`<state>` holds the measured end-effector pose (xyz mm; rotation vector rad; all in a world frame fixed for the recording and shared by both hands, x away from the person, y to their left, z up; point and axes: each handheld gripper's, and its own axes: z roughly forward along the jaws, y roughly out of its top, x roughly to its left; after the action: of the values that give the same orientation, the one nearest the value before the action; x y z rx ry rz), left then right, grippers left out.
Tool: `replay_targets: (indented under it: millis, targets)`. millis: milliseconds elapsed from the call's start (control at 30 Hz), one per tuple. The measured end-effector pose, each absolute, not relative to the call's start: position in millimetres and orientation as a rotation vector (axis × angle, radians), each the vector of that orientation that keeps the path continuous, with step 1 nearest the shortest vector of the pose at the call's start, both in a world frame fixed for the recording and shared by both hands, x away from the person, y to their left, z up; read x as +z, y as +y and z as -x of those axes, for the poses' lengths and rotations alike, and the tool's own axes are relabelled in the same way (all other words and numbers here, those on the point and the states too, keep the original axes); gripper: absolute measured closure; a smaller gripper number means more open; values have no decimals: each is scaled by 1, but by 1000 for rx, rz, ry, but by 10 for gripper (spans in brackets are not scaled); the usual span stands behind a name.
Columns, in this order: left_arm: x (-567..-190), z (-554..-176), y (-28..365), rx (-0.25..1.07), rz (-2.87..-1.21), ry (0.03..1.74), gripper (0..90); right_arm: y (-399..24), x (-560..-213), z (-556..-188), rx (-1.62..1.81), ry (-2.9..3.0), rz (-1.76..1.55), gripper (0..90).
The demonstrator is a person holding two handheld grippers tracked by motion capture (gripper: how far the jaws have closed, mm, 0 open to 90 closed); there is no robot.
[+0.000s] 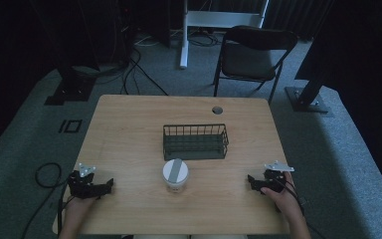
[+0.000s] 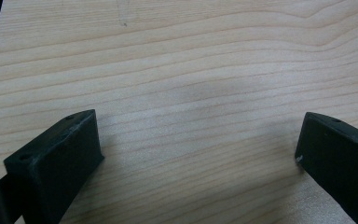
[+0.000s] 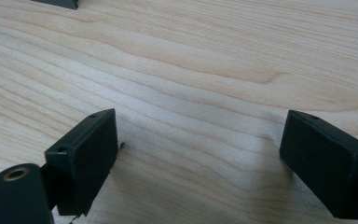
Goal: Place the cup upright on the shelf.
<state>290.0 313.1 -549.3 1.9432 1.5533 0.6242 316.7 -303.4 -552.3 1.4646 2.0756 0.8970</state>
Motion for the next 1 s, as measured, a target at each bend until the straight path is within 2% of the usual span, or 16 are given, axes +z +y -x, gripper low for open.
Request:
replay_targets:
  millis: [1000]
  targets:
    - [-549,-290,313,624,-1943,1553,3,-299,-550,-317,960,2126,-1433,111]
